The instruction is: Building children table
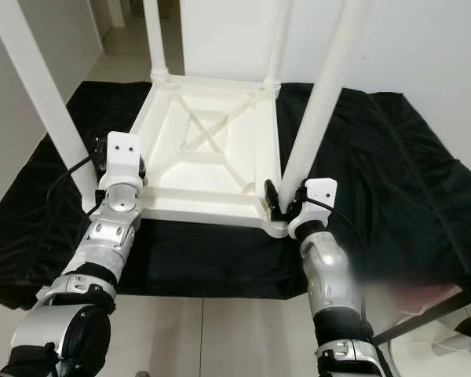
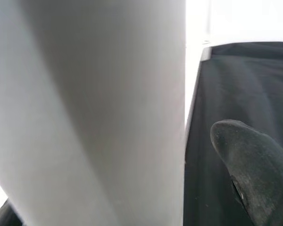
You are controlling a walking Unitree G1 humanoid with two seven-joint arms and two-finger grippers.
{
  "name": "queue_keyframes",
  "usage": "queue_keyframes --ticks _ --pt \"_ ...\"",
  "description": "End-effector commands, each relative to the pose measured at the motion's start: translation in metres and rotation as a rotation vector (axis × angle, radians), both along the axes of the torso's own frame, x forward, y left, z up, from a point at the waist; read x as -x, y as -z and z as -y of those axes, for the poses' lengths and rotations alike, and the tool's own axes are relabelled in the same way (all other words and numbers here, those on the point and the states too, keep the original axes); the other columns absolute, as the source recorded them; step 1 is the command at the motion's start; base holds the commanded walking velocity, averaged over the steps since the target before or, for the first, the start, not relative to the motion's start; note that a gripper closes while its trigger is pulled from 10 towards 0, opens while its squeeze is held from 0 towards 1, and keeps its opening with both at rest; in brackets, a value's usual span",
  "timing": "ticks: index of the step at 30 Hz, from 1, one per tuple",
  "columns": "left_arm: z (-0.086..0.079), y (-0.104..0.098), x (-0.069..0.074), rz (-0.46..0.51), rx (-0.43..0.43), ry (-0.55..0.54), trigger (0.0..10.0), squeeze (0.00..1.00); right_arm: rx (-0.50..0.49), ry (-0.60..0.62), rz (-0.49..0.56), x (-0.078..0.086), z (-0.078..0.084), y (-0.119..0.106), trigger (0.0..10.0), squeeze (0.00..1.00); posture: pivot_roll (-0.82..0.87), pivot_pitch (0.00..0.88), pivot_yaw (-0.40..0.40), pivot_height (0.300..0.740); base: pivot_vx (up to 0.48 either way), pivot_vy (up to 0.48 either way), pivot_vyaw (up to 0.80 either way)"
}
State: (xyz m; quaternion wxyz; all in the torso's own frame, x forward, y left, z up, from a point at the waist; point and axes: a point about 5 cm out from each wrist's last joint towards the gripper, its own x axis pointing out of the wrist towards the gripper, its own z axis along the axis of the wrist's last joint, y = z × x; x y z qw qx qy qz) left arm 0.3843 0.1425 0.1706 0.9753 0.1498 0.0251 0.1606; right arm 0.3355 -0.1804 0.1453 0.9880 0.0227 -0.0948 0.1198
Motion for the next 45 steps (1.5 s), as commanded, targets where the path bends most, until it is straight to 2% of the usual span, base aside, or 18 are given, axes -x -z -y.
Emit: queue_keyframes --ticks 1,4,12,21,24,32,34,35,36,37,38,39,40,41,42,43,44,45 --pt "-0.052 -0.001 0.024 0.116 -0.093 -0.701 10.0 0.00 0.013 -0.023 -0.020 -0.002 0.010 0.001 10.0 0.00 0.00 0.063 0.009 0.740 0.000 0.000 0.00" --pt "-0.061 -0.004 0.029 0.132 -0.115 -0.758 10.0 0.00 0.069 -0.105 -0.046 -0.003 0.009 0.003 10.0 0.00 0.00 0.062 0.005 0.740 0.000 0.000 0.00" --pt "-0.068 -0.002 0.034 0.119 -0.143 -0.801 10.0 0.00 0.100 -0.161 -0.080 -0.004 0.011 0.008 10.0 0.00 0.01 0.063 0.001 0.740 0.000 0.000 0.00" --pt "-0.077 0.001 0.042 0.101 -0.157 -0.828 10.0 0.00 0.129 -0.083 -0.077 -0.011 0.032 0.004 10.0 0.00 0.01 0.069 -0.004 0.740 0.000 0.000 0.00" --pt "-0.079 0.001 0.046 0.089 -0.175 -0.846 10.0 0.00 0.108 0.070 -0.067 -0.012 0.064 0.000 10.0 0.00 0.01 0.070 0.000 0.740 0.000 0.000 0.00" --pt "-0.073 0.001 0.044 0.094 -0.175 -0.800 10.0 0.00 0.106 0.081 -0.059 -0.011 0.070 -0.002 10.0 0.00 0.01 0.071 0.003 0.740 0.000 0.000 0.00" --pt "-0.068 -0.001 0.040 0.101 -0.174 -0.753 10.0 0.00 0.095 0.075 -0.052 -0.011 0.068 -0.002 10.0 0.00 0.01 0.070 0.002 0.740 0.000 0.000 0.00" --pt "-0.056 -0.003 0.034 0.110 -0.176 -0.657 10.0 0.00 0.078 0.066 -0.036 -0.009 0.063 -0.001 10.0 0.00 0.01 0.070 -0.001 0.740 0.000 0.000 0.00" --pt "-0.042 -0.003 0.027 0.142 -0.118 -0.498 10.0 0.00 0.063 0.054 -0.024 -0.007 0.056 0.002 10.0 0.00 0.01 0.071 -0.002 0.740 0.000 0.000 0.00" --pt "-0.042 -0.003 0.027 0.142 -0.118 -0.498 10.0 0.00 0.063 0.054 -0.024 -0.007 0.056 0.002 10.0 0.00 0.01 0.071 -0.002 0.740 0.000 0.000 0.00" --pt "-0.028 -0.004 0.022 0.165 -0.064 -0.341 10.0 0.00 0.050 0.058 -0.010 -0.004 0.050 0.005 10.0 0.00 0.01 0.072 -0.003 0.740 0.000 0.000 0.00" --pt "-0.028 -0.004 0.022 0.165 -0.064 -0.341 10.0 0.00 0.050 0.058 -0.010 -0.004 0.050 0.005 10.0 0.00 0.01 0.072 -0.003 0.740 0.000 0.000 0.00" --pt "-0.014 -0.006 0.020 0.196 -0.022 -0.192 10.0 0.00 0.041 0.065 -0.002 -0.001 0.047 0.007 10.0 0.00 0.01 0.072 -0.004 0.740 0.000 0.000 0.00" --pt "0.006 -0.009 0.020 0.238 0.041 0.034 10.0 0.00 0.021 0.083 0.016 0.003 0.043 0.009 10.0 0.00 0.01 0.071 -0.004 0.740 0.000 0.000 0.00" --pt "0.006 -0.009 0.020 0.238 0.041 0.034 10.0 0.00 0.021 0.083 0.016 0.003 0.043 0.009 10.0 0.00 0.01 0.071 -0.004 0.740 0.000 0.000 0.00" --pt "0.019 -0.012 0.023 0.266 0.071 0.178 10.0 0.00 0.007 0.096 0.029 0.006 0.040 0.010 10.0 0.00 0.01 0.071 -0.004 0.740 0.000 0.000 0.00" --pt "0.019 -0.012 0.023 0.266 0.071 0.178 10.0 0.00 0.007 0.096 0.029 0.006 0.040 0.010 10.0 0.00 0.01 0.071 -0.004 0.740 0.000 0.000 0.00" --pt "0.030 -0.015 0.027 0.299 0.078 0.309 10.0 0.00 -0.007 0.105 0.048 0.012 0.035 0.012 10.0 0.00 0.01 0.071 0.001 0.740 0.000 0.000 0.00"
